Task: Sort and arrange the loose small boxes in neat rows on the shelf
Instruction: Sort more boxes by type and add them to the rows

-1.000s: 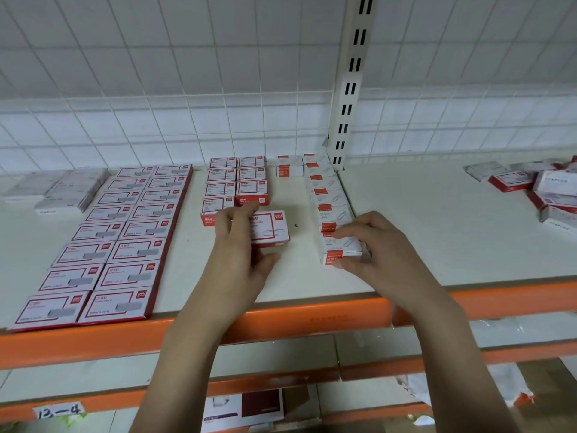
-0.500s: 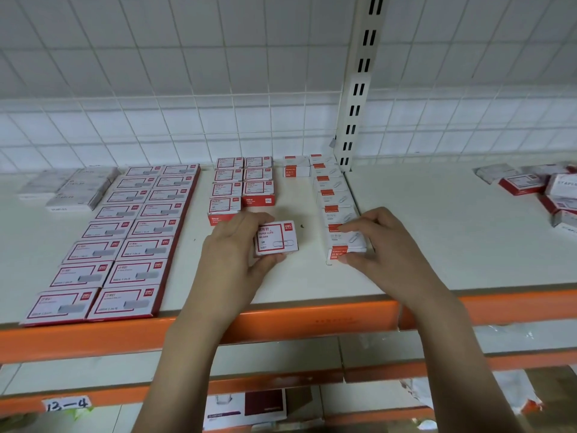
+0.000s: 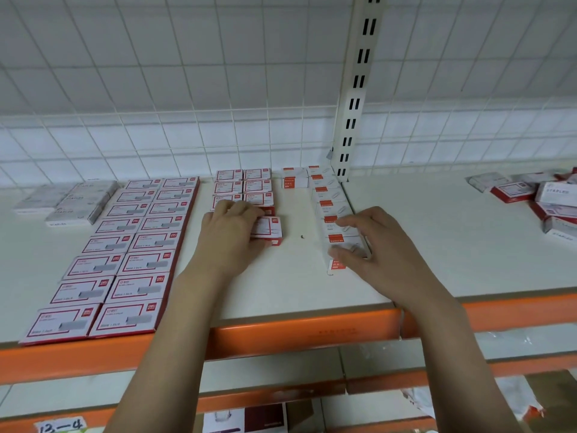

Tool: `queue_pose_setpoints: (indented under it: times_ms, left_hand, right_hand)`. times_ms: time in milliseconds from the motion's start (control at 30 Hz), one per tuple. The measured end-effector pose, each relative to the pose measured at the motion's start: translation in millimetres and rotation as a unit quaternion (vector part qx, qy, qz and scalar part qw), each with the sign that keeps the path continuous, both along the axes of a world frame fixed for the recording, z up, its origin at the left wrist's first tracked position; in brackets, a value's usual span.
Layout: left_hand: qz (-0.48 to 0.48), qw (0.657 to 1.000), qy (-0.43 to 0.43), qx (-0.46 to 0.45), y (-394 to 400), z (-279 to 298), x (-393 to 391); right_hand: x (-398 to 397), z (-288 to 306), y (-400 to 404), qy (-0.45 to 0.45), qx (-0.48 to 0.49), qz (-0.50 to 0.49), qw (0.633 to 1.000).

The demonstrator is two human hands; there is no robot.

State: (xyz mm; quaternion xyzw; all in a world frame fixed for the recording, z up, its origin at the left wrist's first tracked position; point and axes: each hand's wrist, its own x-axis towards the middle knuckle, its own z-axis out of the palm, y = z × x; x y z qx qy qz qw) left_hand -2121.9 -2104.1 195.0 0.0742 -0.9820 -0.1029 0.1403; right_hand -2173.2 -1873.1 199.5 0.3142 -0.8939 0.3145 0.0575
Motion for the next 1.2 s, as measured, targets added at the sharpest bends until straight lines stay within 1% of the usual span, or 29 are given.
queue_pose_setpoints:
  times_ms: [67,100,233,400,600,733,900,1067,1200]
  left_hand:
    - [0.009,0.999,-0.033,-0.027,-1.9,-2.4,-2.3]
    - [0.009,0.999,-0.035,-0.032,-1.7,-3.6,-1.4]
    - [-0.001,0.999,0.019,-0.038,-2.9,-11.2,3.3]
    - [-0.013,0.998,0.026,-0.053,-5.9,-10.8,-5.2]
    - [-0.022,0.998,-0.024,-0.062,-12.4,-8.0,-19.1]
    - [-0.030,0.997,-0.036,-0.054,-15.0,-5.1,-22.4]
    - [-0.041,0.996,-0.048,-0.070,-10.0,3.4,-20.7]
    - [-0.100,0.992,-0.027,-0.068,17.6,24.2,-19.1]
    - [-0.171,0.983,-0.013,-0.062,49.4,36.9,-20.4]
  right_hand:
    - [0.0,0.3,-0.3,-0.002,-0.002,0.000,1.000]
    - [-0.1,0.4,-0.4,-0.002,-0.002,0.000,1.000]
    - [-1.1,1.1,-2.7,-0.002,-0.004,-0.003,1.000]
    - [-1.9,2.9,-6.5,-0.006,-0.006,-0.004,1.000]
    - [0.7,4.7,-7.7,-0.008,-0.003,-0.016,1.000]
    - [4.4,6.4,-6.0,-0.007,-0.008,-0.029,1.000]
    - [12.6,6.9,-3.4,-0.001,0.011,-0.054,0.999]
    - [26.1,5.6,7.6,0.005,0.045,-0.094,0.995]
    - [38.4,3.0,29.2,0.018,0.087,-0.148,0.985]
